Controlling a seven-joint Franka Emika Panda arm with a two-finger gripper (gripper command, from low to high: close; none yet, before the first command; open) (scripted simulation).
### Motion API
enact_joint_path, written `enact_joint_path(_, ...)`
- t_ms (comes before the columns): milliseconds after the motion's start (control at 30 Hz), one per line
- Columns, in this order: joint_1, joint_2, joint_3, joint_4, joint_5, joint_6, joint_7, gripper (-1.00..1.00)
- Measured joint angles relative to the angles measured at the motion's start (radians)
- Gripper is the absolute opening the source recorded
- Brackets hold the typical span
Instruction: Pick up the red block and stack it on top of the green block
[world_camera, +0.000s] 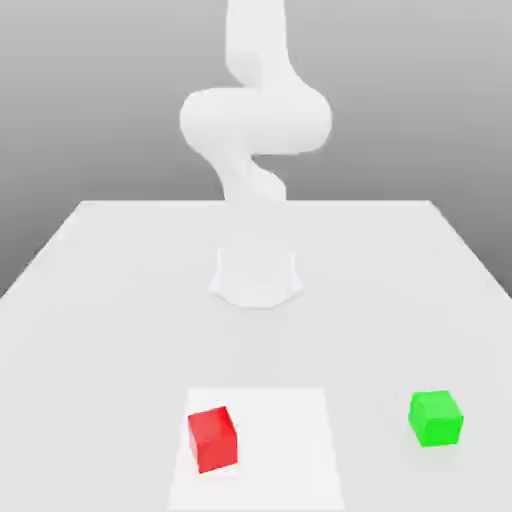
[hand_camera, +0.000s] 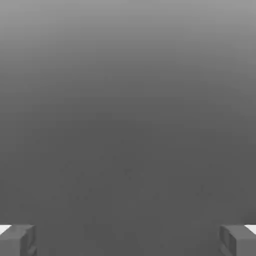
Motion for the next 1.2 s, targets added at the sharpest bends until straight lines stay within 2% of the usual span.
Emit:
enact_joint_path(267,0.052,0.296,-0.091,-0.116,0.019,0.147,-0.177,0.0)
enact_joint_path(567,0.067,0.623,-0.149,-0.243,0.053,0.309,-0.38,0.0)
enact_joint_path(733,0.043,0.802,-0.148,-0.305,0.051,0.404,-0.47,0.0)
enact_joint_path(900,-0.002,0.983,-0.088,-0.287,0.123,0.55,-0.535,0.0)
enact_joint_path(933,-0.011,1.008,-0.077,-0.284,0.134,0.57,-0.543,-1.0)
enact_joint_path(1200,-0.006,0.984,-0.085,-0.287,0.119,0.55,-0.532,-1.0)
